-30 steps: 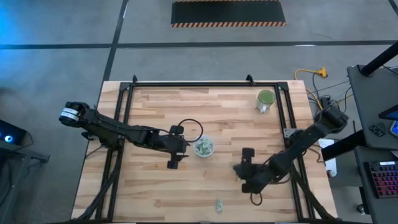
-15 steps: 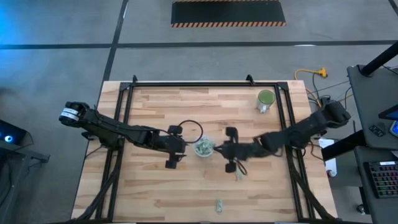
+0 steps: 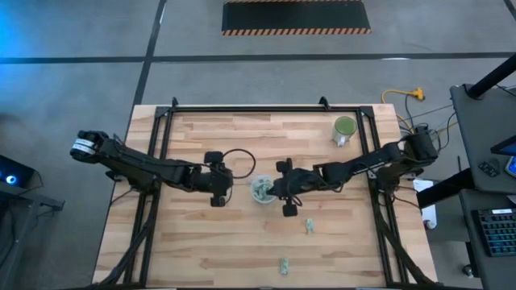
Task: Pick and place Stevia / Truvia into bins
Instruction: Put the light green stevia packet into the transparent container
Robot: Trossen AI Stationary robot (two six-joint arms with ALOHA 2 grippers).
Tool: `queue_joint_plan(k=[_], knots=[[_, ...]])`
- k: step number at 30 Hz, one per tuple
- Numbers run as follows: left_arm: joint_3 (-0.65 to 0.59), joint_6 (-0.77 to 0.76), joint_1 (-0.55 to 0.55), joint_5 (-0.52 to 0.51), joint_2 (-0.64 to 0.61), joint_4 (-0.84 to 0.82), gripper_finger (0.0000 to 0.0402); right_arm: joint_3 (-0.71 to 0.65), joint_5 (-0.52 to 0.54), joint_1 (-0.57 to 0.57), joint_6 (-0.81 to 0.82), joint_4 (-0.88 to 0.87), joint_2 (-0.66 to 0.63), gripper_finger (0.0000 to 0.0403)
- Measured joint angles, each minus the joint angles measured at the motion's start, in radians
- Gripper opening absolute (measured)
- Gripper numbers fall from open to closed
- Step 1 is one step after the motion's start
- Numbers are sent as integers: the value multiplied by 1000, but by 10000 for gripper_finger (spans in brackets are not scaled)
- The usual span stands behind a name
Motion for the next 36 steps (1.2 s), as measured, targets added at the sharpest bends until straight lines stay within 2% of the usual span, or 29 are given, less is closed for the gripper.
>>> queue_joint_plan(k=[3,10,18,28,32,36], knots=[[-12,-1,0,-42,-27,-17,205,16,-4,-6,0,6,31,9],[-55,-2,0,-48,-79,-2,205,41,-16,-26,4,2,99,9],[-73,-3,0,-51,-107,12,205,84,-140,-66,75,-5,170,9],[-75,0,0,-52,-111,8,205,127,-149,-70,73,-85,172,9],[-75,0,0,-52,-105,9,205,138,-150,-67,39,-95,171,28],[-74,0,0,-52,-105,11,205,167,-155,-63,27,-155,170,73]])
